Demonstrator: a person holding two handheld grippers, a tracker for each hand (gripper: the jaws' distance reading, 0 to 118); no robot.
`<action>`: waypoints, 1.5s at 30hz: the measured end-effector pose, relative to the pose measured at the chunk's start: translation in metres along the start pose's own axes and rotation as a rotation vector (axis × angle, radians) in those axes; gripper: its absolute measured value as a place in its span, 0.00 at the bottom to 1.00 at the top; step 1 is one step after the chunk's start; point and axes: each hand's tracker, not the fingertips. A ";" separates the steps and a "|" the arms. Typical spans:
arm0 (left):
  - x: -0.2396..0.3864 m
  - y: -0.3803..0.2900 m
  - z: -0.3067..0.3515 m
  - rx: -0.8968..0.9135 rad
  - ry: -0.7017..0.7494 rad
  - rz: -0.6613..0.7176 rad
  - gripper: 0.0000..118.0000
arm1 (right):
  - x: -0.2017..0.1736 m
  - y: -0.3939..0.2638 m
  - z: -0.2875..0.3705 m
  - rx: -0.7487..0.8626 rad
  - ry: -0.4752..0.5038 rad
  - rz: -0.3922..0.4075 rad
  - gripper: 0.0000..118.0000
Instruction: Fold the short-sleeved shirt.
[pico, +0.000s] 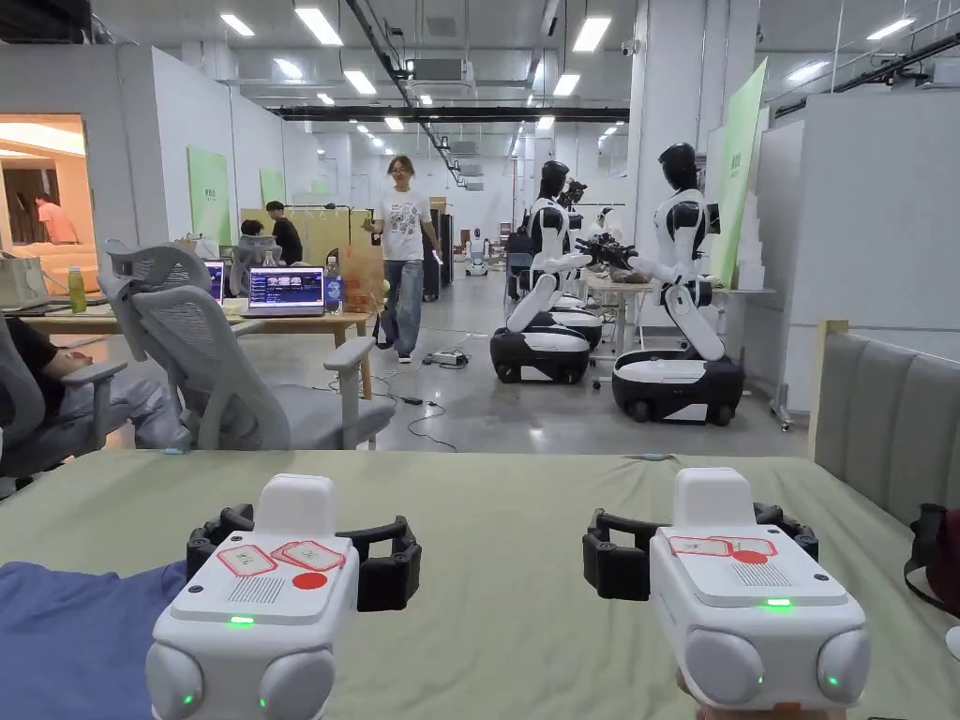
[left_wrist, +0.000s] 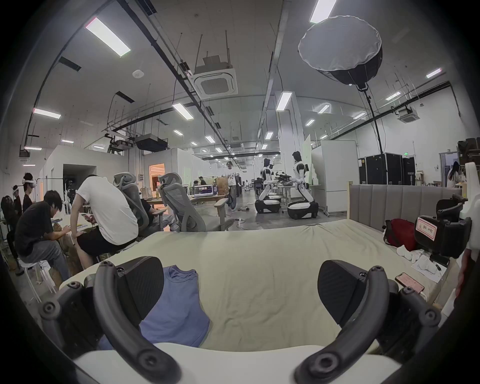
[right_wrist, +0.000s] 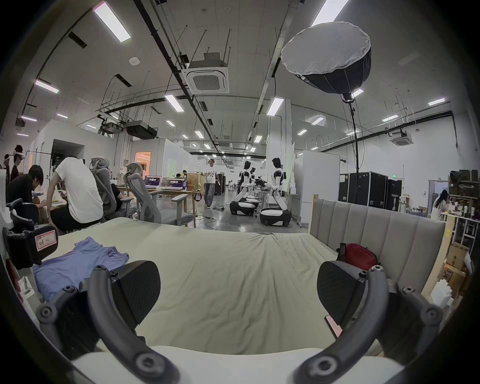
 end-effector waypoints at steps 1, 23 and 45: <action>0.000 0.000 0.001 0.001 -0.002 0.001 1.00 | 0.000 0.000 0.000 0.000 0.003 0.000 1.00; -0.001 0.001 0.004 0.005 -0.011 -0.001 1.00 | -0.003 0.000 0.004 0.002 0.007 0.005 1.00; -0.002 0.000 0.003 0.012 -0.014 -0.006 1.00 | -0.004 -0.001 0.004 -0.002 0.010 0.012 1.00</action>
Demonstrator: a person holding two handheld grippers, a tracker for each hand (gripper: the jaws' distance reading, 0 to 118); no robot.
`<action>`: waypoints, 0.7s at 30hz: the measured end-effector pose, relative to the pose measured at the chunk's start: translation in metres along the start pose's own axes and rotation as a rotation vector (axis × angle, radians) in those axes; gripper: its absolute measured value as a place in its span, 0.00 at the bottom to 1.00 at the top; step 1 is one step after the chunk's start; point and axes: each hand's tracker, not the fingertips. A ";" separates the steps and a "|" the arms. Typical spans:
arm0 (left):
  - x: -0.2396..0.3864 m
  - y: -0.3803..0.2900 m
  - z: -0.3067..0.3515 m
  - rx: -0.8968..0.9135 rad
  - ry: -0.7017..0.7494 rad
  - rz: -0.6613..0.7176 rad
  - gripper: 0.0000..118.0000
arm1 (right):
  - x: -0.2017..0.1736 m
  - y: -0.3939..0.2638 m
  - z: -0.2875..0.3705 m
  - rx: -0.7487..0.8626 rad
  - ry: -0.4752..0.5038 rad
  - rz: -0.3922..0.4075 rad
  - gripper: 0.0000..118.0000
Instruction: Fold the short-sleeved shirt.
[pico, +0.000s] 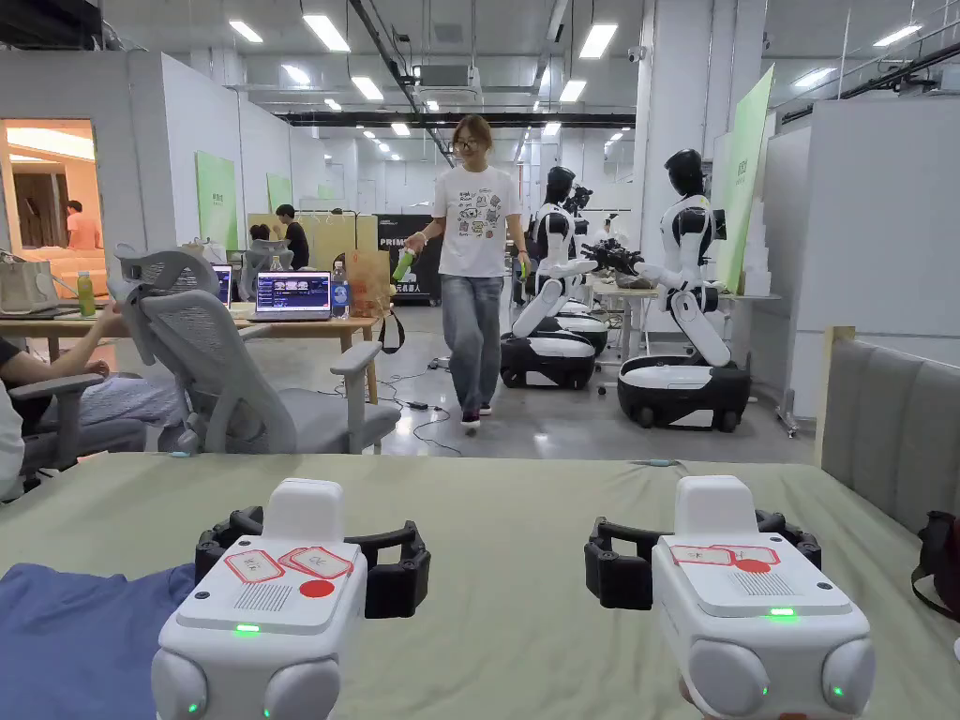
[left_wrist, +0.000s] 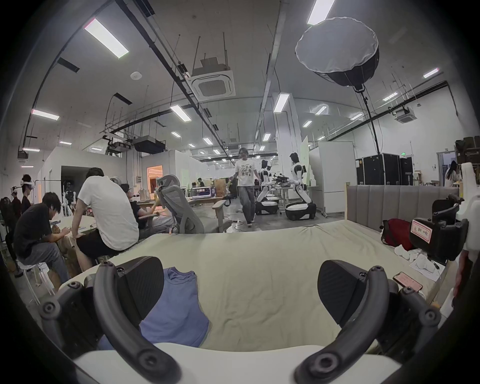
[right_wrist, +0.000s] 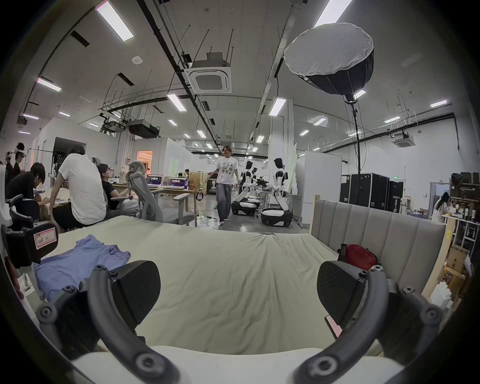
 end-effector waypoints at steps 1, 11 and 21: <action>0.000 0.001 0.000 0.002 0.001 0.003 1.00 | 0.000 0.000 0.000 0.000 0.000 0.001 1.00; 0.000 -0.001 0.001 -0.010 0.010 0.015 1.00 | 0.000 -0.001 -0.002 -0.012 0.004 0.007 1.00; 0.002 -0.002 -0.002 -0.031 -0.004 0.016 1.00 | 0.001 -0.001 -0.001 -0.017 0.008 0.013 1.00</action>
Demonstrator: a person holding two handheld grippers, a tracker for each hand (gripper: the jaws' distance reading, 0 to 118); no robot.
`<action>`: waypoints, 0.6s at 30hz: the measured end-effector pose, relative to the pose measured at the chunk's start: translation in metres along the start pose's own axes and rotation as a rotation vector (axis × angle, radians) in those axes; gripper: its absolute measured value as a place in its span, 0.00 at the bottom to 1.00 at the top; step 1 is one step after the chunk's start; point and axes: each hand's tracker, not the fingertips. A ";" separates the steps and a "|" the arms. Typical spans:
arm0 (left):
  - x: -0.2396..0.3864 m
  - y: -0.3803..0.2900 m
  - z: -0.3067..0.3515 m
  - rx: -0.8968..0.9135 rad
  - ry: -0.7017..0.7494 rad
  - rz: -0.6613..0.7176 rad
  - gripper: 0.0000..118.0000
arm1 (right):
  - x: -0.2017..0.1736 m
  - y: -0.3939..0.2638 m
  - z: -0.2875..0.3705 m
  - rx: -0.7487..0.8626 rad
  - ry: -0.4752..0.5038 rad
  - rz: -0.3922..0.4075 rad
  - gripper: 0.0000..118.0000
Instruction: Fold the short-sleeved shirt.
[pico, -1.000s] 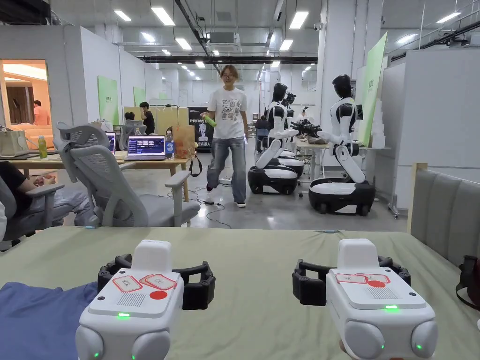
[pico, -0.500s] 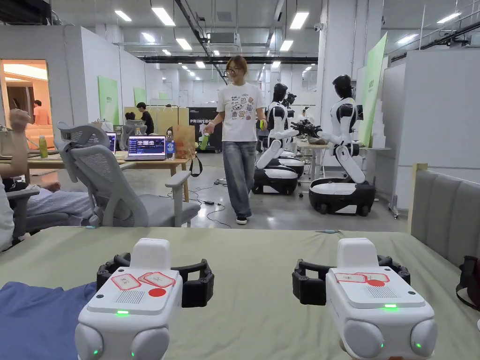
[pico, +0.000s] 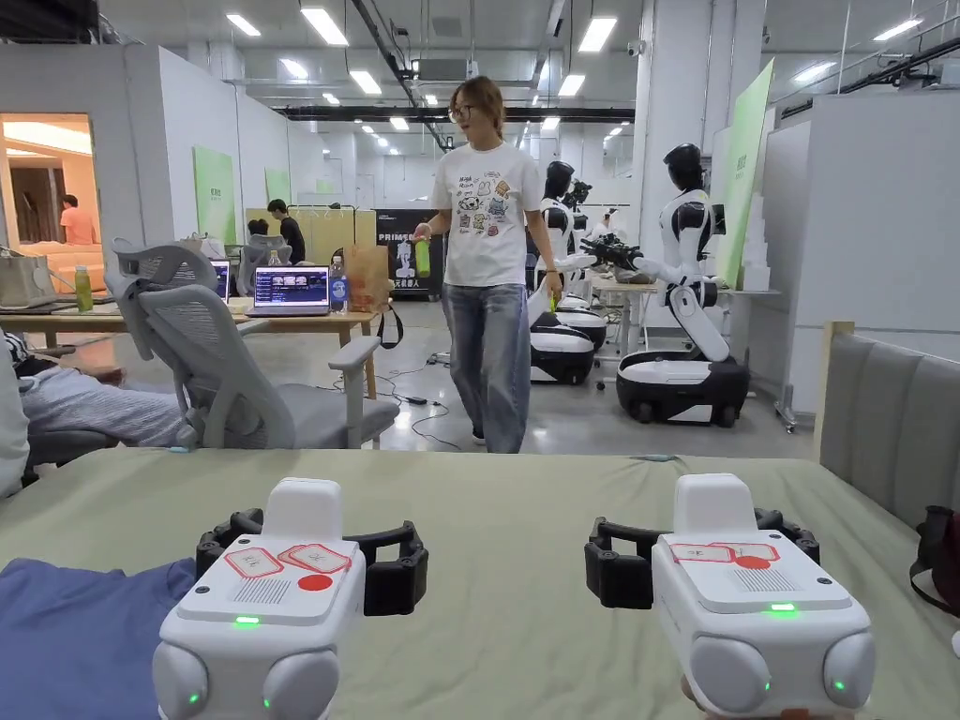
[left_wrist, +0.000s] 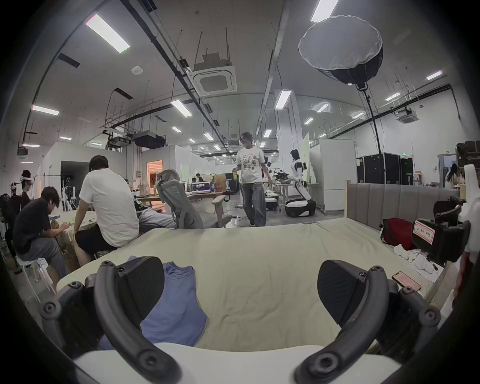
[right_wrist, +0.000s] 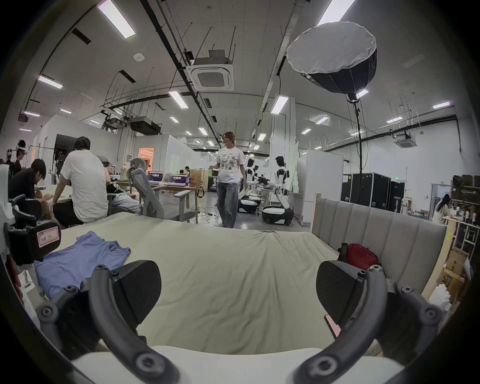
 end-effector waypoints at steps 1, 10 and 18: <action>0.000 0.000 0.000 -0.002 -0.006 0.002 0.96 | 0.000 0.000 0.000 -0.001 0.002 0.001 0.99; 0.001 -0.003 0.002 0.005 -0.033 0.004 0.00 | 0.007 0.000 0.004 -0.009 -0.004 -0.004 0.00; -0.024 -0.007 0.013 0.011 0.010 0.019 0.00 | -0.015 0.001 -0.001 -0.015 0.004 0.020 0.00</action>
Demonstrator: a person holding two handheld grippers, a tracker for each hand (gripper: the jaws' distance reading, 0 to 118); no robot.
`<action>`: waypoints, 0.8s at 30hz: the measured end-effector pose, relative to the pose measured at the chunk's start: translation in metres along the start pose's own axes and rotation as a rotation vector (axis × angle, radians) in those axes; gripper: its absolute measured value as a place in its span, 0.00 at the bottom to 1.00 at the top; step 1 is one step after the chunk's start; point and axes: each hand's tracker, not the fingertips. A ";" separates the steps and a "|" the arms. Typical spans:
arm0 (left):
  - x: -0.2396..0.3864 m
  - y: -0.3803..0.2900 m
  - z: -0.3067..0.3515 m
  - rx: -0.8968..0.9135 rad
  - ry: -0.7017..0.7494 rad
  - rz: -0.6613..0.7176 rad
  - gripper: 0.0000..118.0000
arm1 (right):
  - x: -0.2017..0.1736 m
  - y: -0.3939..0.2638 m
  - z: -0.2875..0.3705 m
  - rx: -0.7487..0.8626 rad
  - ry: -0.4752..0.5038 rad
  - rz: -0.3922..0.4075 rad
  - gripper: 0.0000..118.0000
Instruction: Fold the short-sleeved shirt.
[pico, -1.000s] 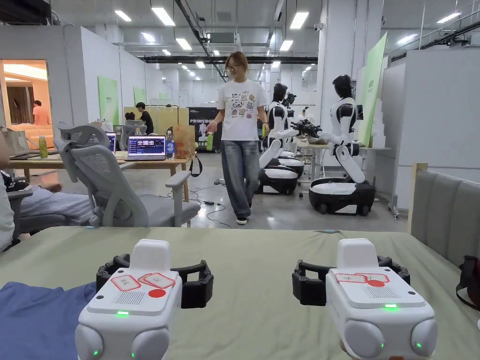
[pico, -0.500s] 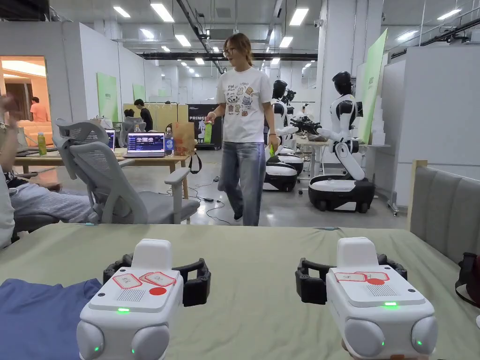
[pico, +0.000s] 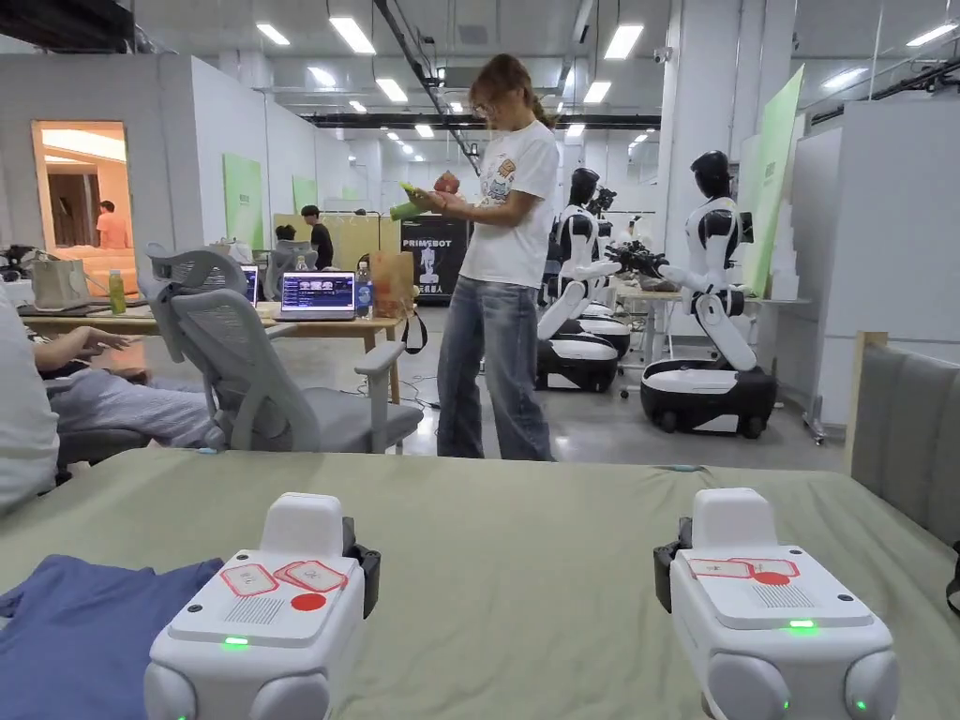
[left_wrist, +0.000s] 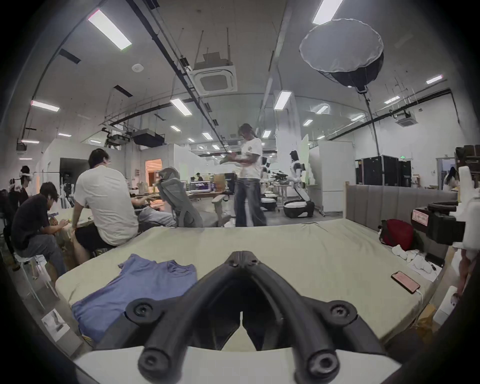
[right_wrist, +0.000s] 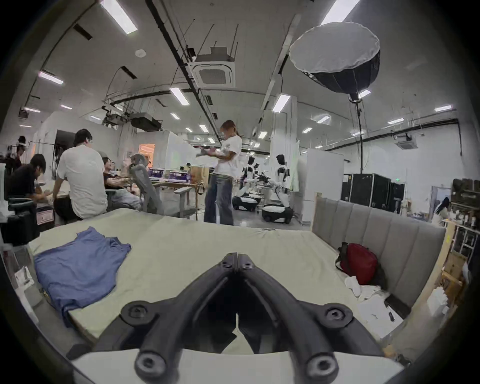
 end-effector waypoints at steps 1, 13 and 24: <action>-0.010 0.000 0.003 0.001 0.024 -0.002 0.00 | -0.009 0.000 0.000 -0.002 0.024 0.000 0.00; -0.139 -0.013 0.054 -0.056 0.327 0.057 0.00 | -0.154 0.002 -0.005 -0.020 0.406 -0.009 0.00; -0.187 -0.054 -0.023 -0.274 0.331 0.054 0.00 | -0.184 -0.010 -0.054 -0.098 0.428 0.054 0.00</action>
